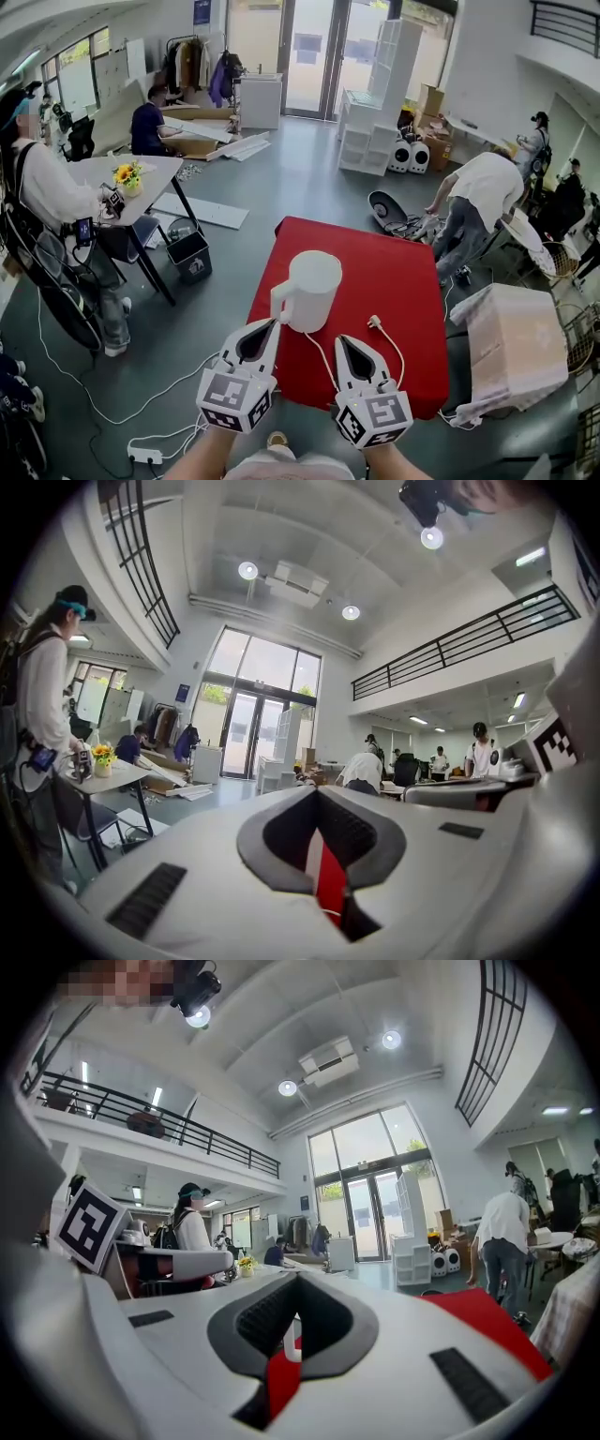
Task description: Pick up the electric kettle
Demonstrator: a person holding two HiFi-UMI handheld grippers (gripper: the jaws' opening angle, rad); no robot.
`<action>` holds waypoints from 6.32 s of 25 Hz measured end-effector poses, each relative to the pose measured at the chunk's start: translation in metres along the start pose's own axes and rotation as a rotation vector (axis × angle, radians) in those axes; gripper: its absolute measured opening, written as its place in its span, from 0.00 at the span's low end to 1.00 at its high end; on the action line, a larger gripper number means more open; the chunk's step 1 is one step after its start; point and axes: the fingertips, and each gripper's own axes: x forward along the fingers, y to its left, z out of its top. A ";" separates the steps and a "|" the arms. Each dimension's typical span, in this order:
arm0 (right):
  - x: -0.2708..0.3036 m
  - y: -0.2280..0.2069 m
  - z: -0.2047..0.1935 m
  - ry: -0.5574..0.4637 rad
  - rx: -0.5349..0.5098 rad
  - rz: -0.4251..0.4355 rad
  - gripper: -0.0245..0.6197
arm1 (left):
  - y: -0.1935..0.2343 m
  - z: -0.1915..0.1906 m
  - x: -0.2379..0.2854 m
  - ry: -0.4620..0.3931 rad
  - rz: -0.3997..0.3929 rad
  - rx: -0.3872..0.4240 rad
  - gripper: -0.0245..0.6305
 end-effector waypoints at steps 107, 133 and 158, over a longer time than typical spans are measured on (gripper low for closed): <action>0.070 -0.098 -0.004 0.024 0.061 0.096 0.07 | 0.051 -0.130 0.131 0.811 -0.211 0.257 0.21; -0.020 0.013 -0.005 -0.009 0.008 0.143 0.07 | 0.023 -0.121 -0.029 0.787 -0.188 0.246 0.21; -0.119 0.056 -0.020 -0.005 -0.005 0.186 0.07 | -0.033 -0.125 -0.139 0.762 -0.146 0.217 0.21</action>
